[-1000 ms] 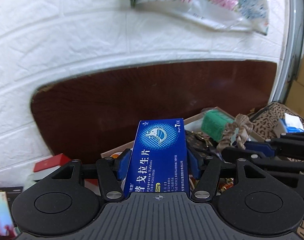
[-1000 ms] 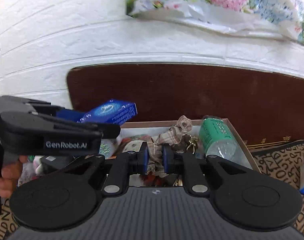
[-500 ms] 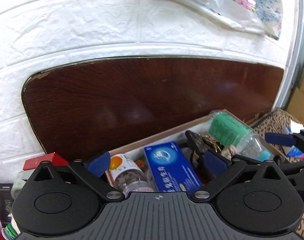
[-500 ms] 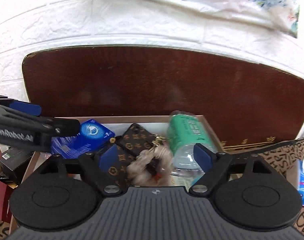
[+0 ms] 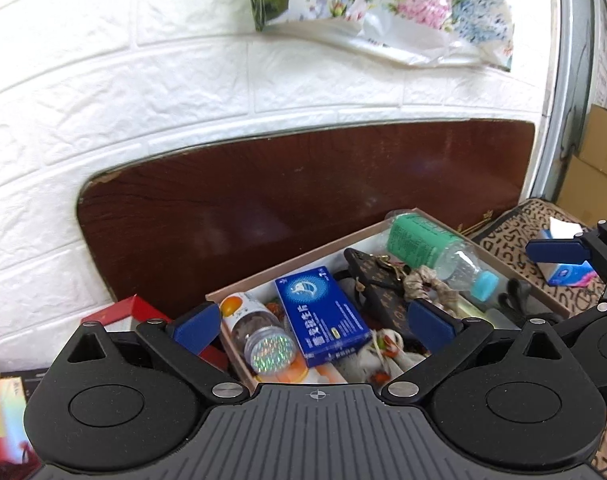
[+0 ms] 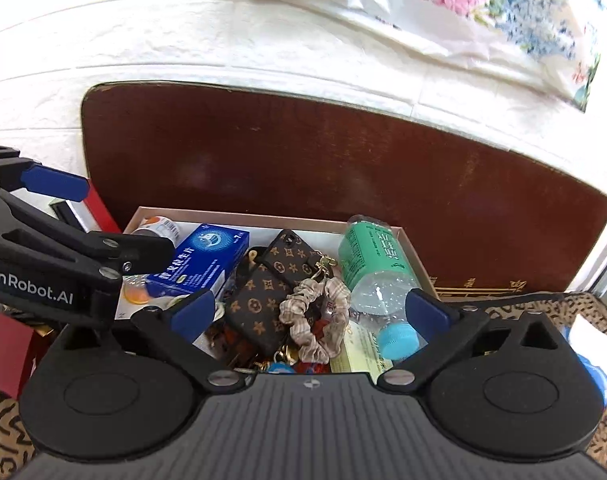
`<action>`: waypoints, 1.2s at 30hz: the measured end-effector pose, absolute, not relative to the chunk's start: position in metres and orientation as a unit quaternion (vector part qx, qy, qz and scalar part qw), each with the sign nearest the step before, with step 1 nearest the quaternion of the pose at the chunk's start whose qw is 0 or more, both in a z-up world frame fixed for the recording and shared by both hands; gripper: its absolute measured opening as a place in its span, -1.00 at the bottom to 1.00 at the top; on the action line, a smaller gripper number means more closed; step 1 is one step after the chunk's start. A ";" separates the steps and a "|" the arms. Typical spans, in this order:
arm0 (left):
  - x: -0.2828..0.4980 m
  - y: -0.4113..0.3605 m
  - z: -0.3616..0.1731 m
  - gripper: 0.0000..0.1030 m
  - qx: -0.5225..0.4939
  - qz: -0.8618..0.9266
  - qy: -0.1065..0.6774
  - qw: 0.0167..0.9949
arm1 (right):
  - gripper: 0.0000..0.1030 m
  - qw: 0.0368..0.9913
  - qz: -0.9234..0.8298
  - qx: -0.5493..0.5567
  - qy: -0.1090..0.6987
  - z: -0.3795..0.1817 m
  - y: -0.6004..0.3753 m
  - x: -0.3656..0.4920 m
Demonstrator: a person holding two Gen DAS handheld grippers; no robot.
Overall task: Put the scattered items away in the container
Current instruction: 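Open the left tool dropping the medicine box while the right tool releases the scrunchie, then move both tools back toward the key ring on the table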
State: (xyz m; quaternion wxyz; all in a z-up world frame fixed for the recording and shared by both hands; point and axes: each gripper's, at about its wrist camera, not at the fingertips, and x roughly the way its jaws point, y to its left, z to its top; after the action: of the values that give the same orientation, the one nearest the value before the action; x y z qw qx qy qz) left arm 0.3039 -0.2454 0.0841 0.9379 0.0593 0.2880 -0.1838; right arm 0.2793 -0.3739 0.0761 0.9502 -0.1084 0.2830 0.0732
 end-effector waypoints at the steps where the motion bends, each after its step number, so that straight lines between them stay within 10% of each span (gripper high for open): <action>1: 0.298 -0.243 0.086 1.00 0.058 -0.184 0.288 0.938 | 0.97 0.950 0.076 -0.110 0.281 0.080 -0.373 0.273; 18: 0.165 -0.167 0.103 1.00 0.039 -0.142 0.257 0.955 | 0.99 0.959 0.105 -0.134 0.228 0.110 -0.314 0.155; 36: 0.037 -0.042 0.009 1.00 -0.054 -0.084 0.280 0.955 | 0.99 0.927 0.219 -0.156 0.263 0.017 -0.204 0.054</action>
State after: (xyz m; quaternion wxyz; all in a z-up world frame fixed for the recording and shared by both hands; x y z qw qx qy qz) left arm 0.0373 -0.0416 0.0094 0.9547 -0.0544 0.2804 -0.0836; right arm 0.0540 -0.2039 0.0171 0.9266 -0.1555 0.2631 0.2190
